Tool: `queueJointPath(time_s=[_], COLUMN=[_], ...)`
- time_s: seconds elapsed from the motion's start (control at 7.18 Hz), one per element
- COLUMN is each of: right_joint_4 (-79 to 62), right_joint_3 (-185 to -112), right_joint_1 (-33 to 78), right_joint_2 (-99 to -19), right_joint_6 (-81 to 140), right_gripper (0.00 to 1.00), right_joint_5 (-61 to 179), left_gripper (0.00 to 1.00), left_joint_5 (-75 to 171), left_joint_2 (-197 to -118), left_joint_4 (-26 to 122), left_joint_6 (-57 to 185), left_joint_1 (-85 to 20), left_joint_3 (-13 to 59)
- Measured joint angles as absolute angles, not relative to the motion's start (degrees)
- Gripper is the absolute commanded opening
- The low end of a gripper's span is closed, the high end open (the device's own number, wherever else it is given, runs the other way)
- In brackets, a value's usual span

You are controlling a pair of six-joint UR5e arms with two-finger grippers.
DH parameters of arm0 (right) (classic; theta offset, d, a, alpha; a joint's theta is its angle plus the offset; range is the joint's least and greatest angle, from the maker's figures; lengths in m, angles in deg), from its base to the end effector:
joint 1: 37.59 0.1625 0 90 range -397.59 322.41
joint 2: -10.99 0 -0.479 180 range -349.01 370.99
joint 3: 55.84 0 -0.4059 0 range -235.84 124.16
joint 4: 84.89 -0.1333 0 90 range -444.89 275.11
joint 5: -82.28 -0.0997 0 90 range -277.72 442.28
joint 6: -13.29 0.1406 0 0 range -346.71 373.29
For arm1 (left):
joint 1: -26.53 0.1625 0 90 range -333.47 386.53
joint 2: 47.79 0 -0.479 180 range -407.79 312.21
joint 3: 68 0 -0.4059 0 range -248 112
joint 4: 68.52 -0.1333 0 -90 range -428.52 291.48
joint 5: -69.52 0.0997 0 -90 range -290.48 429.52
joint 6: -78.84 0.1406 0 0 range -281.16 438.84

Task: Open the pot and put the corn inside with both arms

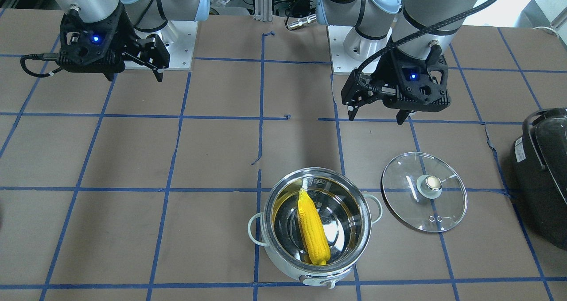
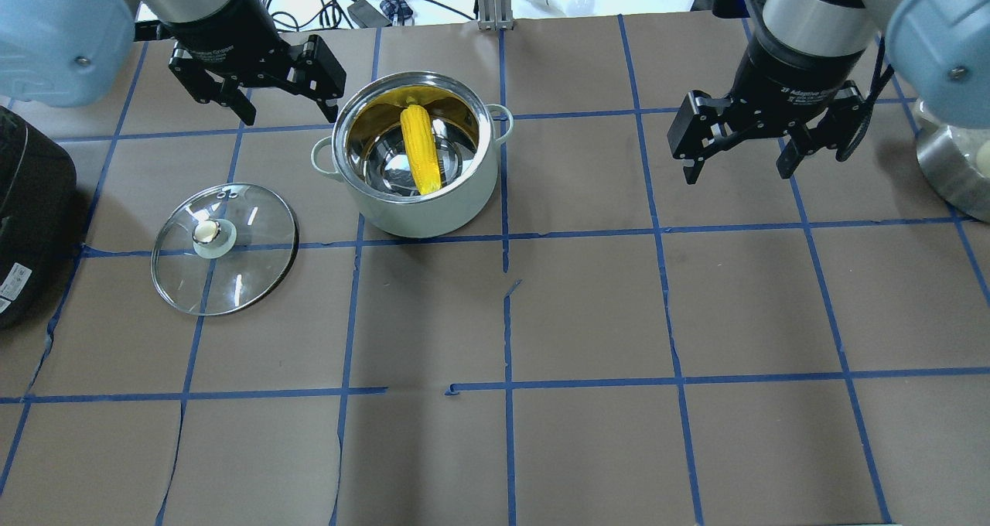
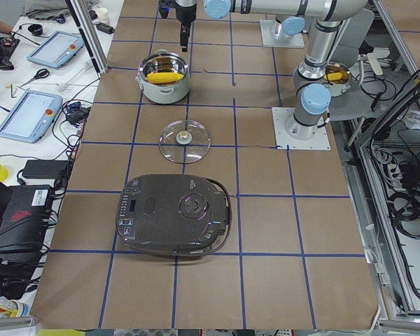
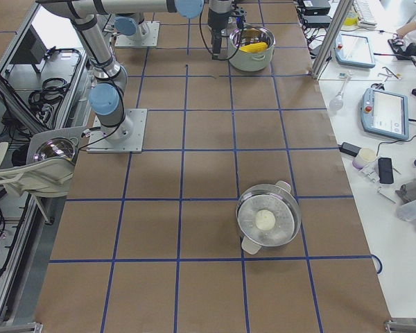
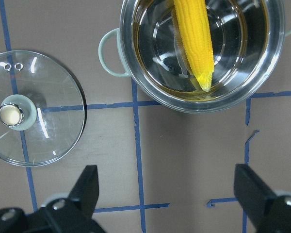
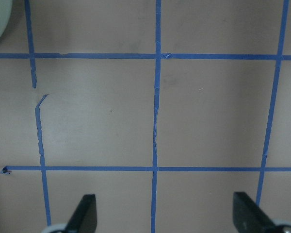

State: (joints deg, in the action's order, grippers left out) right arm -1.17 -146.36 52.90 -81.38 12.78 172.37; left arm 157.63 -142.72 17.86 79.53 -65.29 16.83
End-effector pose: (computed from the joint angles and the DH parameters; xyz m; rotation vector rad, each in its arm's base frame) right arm 0.1371 -0.4733 0.5063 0.0275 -3.1376 -0.1214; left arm -0.1555 -0.5513 0.5079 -0.0698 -3.1054 0.1042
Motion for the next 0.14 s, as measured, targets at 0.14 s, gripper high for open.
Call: queueJointPath(time_s=[0.14], right_joint_4=[-1.10], right_joint_3=[-146.37], right_joint_1=[52.91], right_joint_2=[-81.38], right_joint_6=[12.82], right_gripper=[1.00], right_joint_5=[172.37], left_gripper=[1.00], left_joint_5=[157.76], left_joint_2=[-142.63], left_joint_4=[17.88], left_joint_6=[79.54], left_joint_1=[-65.31], left_joint_3=[16.87])
